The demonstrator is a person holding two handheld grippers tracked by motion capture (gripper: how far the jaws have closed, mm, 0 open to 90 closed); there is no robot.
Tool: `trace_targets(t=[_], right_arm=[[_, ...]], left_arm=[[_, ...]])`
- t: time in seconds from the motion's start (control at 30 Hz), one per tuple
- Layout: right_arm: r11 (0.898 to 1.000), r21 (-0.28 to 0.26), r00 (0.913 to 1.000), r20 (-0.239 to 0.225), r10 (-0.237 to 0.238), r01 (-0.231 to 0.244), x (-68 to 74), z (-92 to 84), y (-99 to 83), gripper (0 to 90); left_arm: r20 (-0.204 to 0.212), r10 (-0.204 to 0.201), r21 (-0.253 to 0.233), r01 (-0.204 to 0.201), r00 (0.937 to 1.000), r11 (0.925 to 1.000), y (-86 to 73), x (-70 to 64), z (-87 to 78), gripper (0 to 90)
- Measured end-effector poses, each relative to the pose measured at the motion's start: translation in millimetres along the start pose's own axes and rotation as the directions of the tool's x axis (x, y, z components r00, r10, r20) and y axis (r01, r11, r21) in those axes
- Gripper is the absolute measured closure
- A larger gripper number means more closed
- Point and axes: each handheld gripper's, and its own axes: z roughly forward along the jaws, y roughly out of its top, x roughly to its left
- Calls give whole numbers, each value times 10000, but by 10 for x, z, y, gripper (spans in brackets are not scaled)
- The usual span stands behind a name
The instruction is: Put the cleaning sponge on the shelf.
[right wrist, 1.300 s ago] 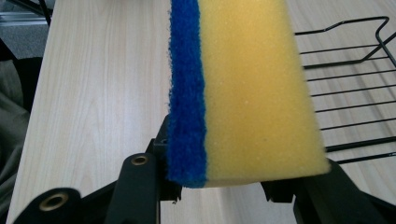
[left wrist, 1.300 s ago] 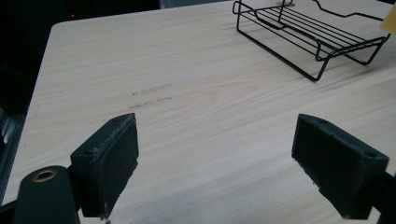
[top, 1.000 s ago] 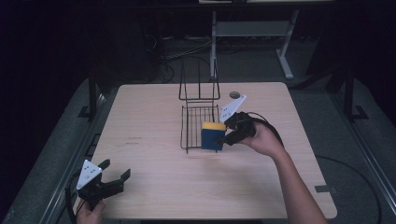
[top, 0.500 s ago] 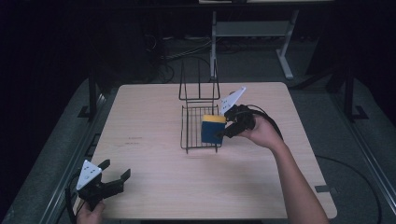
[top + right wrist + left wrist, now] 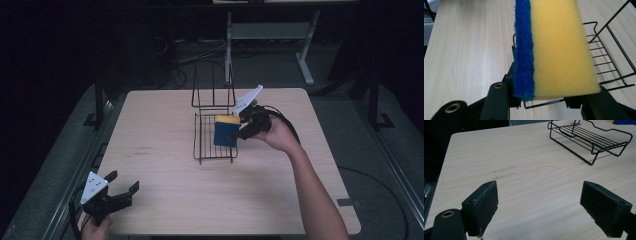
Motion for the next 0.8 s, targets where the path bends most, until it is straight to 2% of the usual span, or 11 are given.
trace_targets(t=[0.23, 0.43, 0.73, 0.8], right_arm=[[9997, -85, 9996, 96, 250, -250, -127, 46, -31, 562], [9997, -97, 9995, 193, 230, -229, -196, 103, -54, 562], [9984, 85, 9984, 23, 559, -559, -286, 191, -89, 562], [9989, 65, 9989, 36, 466, -466, -306, 211, -97, 562]], left_arm=[[43, 35, -18, -35, 10000, 10000, 0, -10, 7, 141], [51, 58, -23, -58, 10000, 10000, 3, -12, 6, 141], [71, 64, -18, -64, 10000, 10000, 3, -8, 8, 141], [71, 49, -11, -49, 10000, 10000, 2, -8, 10, 141]])
